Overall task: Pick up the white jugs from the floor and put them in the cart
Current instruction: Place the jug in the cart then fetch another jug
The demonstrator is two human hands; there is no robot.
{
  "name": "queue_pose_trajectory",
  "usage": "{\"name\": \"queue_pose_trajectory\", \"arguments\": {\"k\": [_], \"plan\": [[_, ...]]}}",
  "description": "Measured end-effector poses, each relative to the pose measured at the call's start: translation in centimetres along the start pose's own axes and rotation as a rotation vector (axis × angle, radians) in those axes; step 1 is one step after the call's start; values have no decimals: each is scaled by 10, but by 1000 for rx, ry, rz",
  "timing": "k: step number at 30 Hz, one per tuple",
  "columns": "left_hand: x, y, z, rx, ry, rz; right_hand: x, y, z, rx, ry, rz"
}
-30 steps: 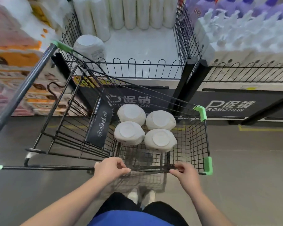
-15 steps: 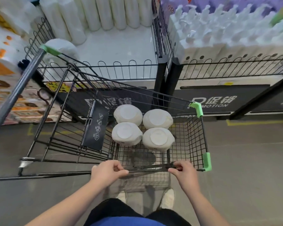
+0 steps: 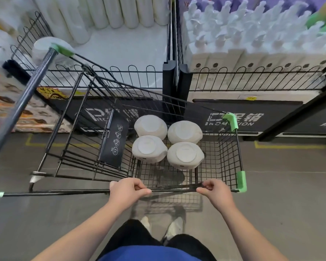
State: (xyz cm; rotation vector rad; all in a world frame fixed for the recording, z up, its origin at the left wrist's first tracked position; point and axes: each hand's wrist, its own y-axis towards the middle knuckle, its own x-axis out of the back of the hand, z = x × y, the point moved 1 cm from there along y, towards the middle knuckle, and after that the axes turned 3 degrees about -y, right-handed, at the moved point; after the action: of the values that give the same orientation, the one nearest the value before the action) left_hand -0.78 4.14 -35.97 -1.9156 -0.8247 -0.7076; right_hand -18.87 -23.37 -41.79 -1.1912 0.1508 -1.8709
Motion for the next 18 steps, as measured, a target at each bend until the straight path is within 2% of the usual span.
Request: {"name": "queue_pose_trajectory", "arguments": {"k": [9,18], "plan": [[-31,-4,-35,-74,-4,-20,28,-6,-33,6,4,-69],[-48,-10,-68,-101,13,8,55,2,-60,0,-22,-60]]}}
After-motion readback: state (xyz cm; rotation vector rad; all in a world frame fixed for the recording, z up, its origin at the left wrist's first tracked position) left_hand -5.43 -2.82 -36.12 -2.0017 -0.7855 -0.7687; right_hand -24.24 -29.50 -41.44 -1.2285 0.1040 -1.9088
